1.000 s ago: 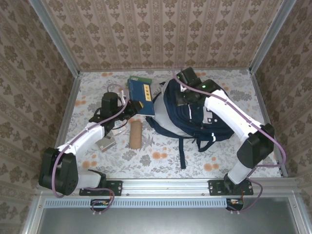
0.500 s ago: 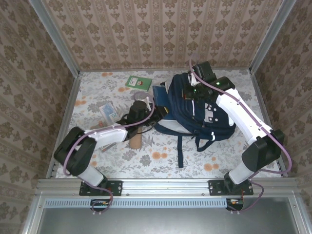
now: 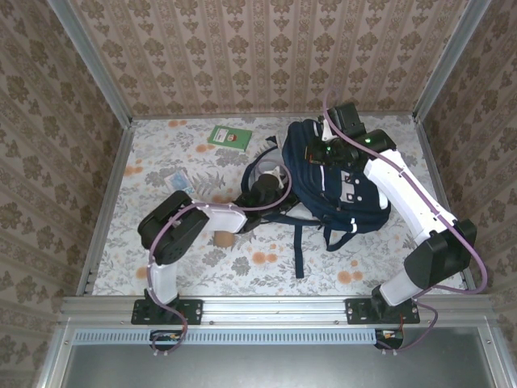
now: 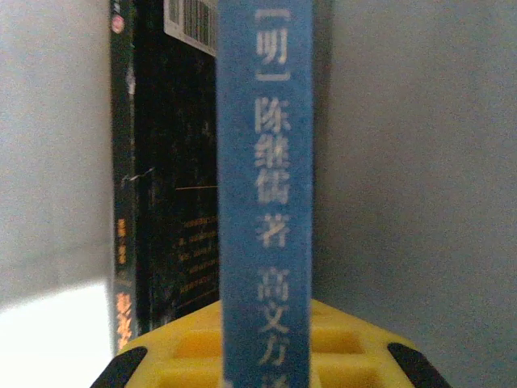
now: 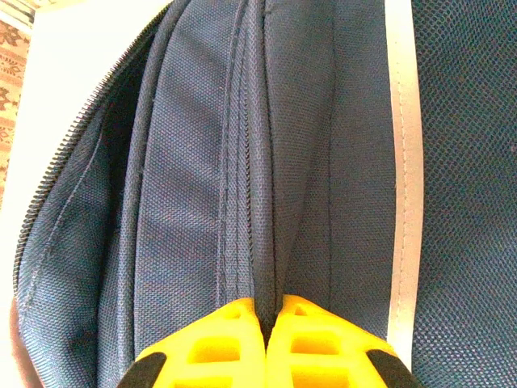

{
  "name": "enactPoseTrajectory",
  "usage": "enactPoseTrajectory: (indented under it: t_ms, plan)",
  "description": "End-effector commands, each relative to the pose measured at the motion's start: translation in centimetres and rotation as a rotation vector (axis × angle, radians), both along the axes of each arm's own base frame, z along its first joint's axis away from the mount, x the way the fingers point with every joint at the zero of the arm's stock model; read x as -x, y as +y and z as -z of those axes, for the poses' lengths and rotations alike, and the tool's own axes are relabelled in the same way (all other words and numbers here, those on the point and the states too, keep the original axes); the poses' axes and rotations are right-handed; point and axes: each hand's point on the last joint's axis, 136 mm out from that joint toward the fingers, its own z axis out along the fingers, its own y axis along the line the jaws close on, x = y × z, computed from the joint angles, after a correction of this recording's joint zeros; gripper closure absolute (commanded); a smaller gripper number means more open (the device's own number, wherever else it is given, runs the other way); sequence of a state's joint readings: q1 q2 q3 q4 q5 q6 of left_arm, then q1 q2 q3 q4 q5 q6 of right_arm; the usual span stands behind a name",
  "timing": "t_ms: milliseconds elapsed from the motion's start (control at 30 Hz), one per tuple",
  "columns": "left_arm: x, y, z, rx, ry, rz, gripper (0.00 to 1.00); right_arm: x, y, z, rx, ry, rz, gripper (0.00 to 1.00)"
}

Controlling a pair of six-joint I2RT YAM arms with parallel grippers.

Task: Pack the student bag
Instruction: Place the book in the student bag.

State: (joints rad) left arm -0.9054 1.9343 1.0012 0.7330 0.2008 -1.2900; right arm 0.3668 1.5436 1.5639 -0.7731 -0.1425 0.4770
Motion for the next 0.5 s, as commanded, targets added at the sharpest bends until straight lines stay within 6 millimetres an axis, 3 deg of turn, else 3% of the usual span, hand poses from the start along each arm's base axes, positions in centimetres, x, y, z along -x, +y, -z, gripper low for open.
enactPoseTrajectory:
  t_ms: [0, 100, 200, 300, 467]
  plan:
    - [0.5, -3.1, -1.5, -0.01, -0.055, 0.067, 0.98, -0.7, 1.1, -5.2, -0.112, -0.163, -0.02, 1.0]
    - [1.4, -4.9, -0.5, -0.104, -0.054, 0.135, 0.9, -0.7, 0.9, -5.1, -0.112, -0.158, -0.016, 1.0]
    - [1.8, -4.8, 0.3, -0.198, -0.037, 0.152, 0.54, -0.6, 0.7, -5.0, -0.104, -0.157, -0.012, 1.0]
    - [1.7, -3.1, 0.9, -0.294, -0.032, 0.116, 0.31, -0.5, 0.2, -5.0, -0.1, -0.162, -0.004, 1.0]
    - [1.5, -1.2, 0.3, -0.372, -0.075, 0.087, 0.21, -0.4, -0.3, -4.8, -0.101, -0.159, 0.006, 1.0]
